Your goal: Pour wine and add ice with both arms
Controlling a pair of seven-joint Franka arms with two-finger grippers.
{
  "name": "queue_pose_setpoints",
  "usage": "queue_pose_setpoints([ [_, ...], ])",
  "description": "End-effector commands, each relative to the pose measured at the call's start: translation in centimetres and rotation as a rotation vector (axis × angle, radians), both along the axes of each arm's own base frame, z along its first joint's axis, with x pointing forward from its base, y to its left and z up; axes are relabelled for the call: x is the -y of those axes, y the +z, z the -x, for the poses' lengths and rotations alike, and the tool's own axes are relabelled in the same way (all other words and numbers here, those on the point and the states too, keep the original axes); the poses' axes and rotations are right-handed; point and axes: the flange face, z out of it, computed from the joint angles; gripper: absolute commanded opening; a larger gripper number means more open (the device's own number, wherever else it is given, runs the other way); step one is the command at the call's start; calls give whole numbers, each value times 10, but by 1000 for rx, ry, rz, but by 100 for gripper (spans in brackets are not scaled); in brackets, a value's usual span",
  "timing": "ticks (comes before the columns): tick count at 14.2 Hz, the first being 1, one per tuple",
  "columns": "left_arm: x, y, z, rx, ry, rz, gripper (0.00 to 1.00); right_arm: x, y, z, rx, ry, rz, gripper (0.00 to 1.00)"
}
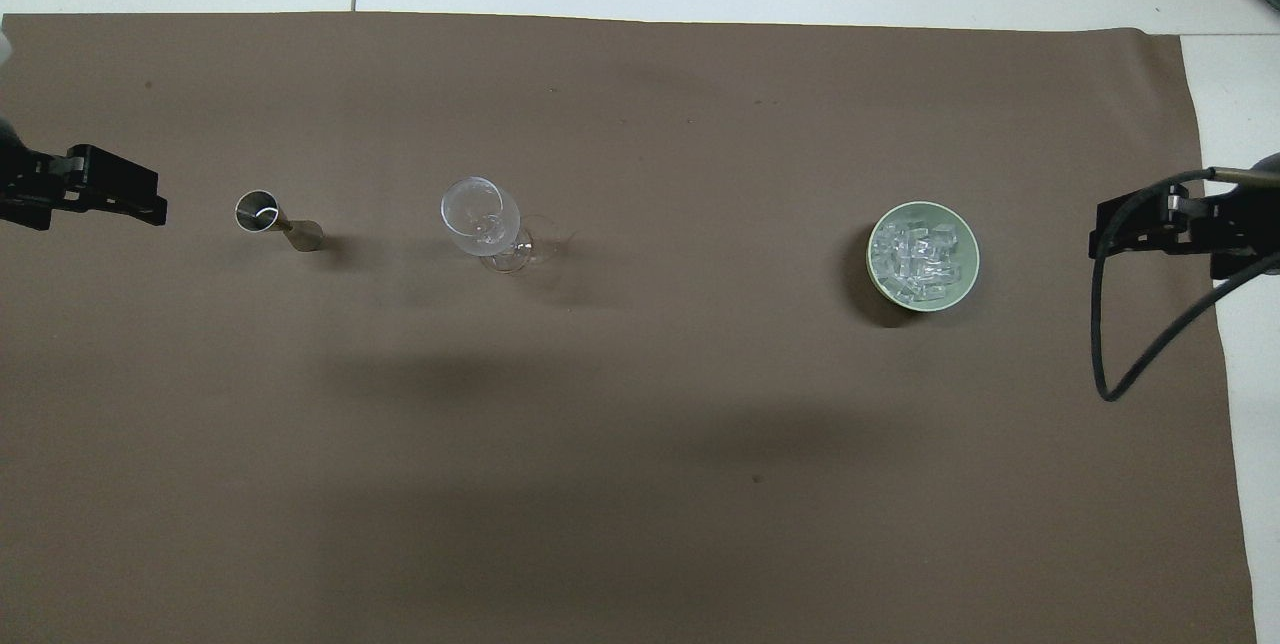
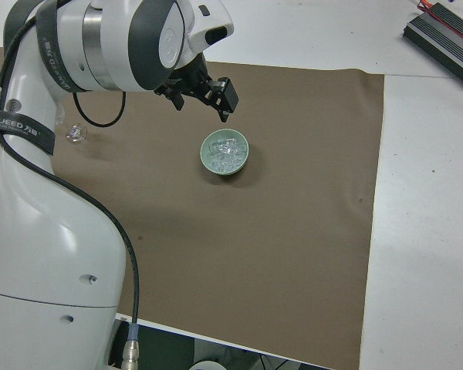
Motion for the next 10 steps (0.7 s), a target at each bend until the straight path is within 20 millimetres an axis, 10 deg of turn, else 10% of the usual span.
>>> queue_pose_setpoints([
  [1,-5,5,4,-10,-3,5,100,-1,3,4,3,10,-40,100],
  [10,5,9,1,13,-6,6,100,-1,3,4,6,12,-49,100],
])
